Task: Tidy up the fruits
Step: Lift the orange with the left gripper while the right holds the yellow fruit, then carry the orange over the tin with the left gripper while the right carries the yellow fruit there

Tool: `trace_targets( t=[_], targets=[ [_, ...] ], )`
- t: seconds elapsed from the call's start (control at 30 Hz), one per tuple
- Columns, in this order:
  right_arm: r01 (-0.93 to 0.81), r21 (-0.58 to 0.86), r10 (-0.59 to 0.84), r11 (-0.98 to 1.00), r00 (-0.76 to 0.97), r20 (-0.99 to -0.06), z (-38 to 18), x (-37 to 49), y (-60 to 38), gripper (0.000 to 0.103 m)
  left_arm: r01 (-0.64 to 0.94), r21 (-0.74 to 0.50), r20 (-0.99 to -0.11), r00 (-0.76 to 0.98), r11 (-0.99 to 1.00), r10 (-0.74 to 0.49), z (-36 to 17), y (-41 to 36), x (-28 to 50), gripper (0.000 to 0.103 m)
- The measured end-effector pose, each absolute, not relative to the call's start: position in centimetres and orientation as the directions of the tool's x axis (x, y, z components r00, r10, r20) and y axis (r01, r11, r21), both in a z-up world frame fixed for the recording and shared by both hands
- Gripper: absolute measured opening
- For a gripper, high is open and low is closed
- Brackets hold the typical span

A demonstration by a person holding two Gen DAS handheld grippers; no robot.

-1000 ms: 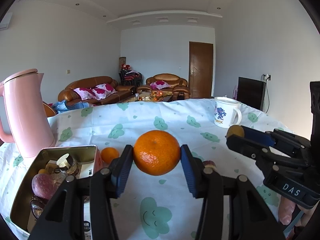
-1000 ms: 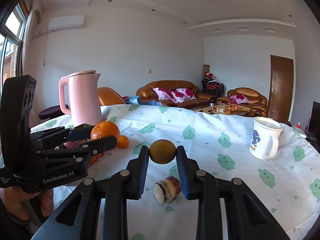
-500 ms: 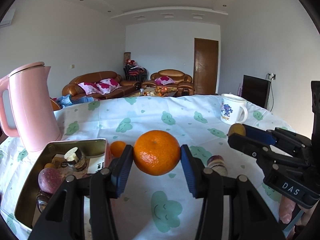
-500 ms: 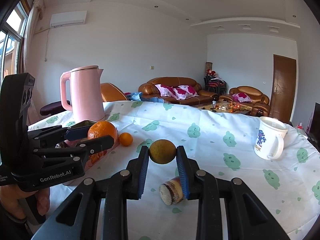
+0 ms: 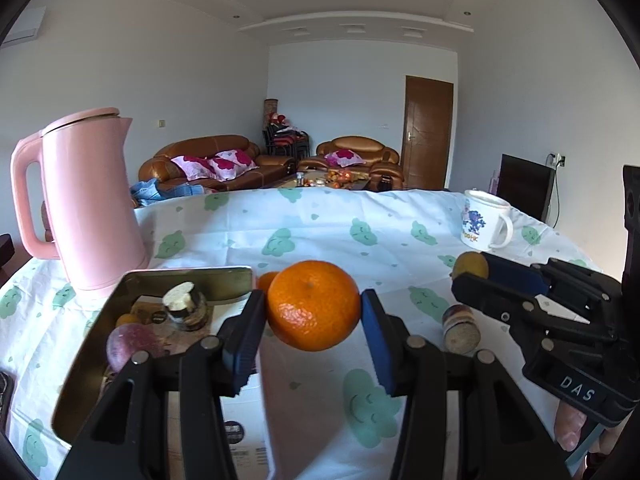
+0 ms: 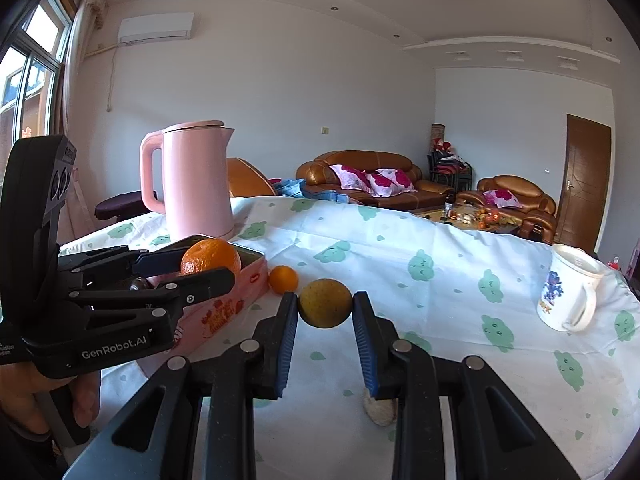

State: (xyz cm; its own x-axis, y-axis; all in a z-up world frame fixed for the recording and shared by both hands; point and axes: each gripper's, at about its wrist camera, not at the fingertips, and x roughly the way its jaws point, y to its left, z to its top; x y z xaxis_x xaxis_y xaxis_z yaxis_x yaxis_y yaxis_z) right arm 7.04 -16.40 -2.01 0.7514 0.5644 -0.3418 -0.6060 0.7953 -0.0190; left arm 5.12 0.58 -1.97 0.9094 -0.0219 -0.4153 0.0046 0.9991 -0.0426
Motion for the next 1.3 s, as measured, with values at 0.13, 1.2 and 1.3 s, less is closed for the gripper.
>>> trace_targets(
  t=[0.13,1.2,1.3],
  targets=[
    [-0.623,-0.027,0.579,0.782,0.741,-0.342,-1.8,6.8,-15.5,0.03,-0.017,-0.039,-0.415,0.91,0.999,-0.001,-1.8,1.5,4.7,0.05],
    [-0.737,-0.067,0.673,0.673,0.648,-0.356,-0.8,6.2,-8.1,0.03,-0.154,-0.036,-0.453,0.883,0.987,0.121,-2.1,7.8,2.3,0.05],
    [-0.745,-0.074,0.679,0.663,0.64,-0.36,-0.8,6.0,-7.4,0.03,-0.163,-0.036,-0.458,0.88,0.986,0.129,-2.2,8.2,2.3,0.05]
  ],
)
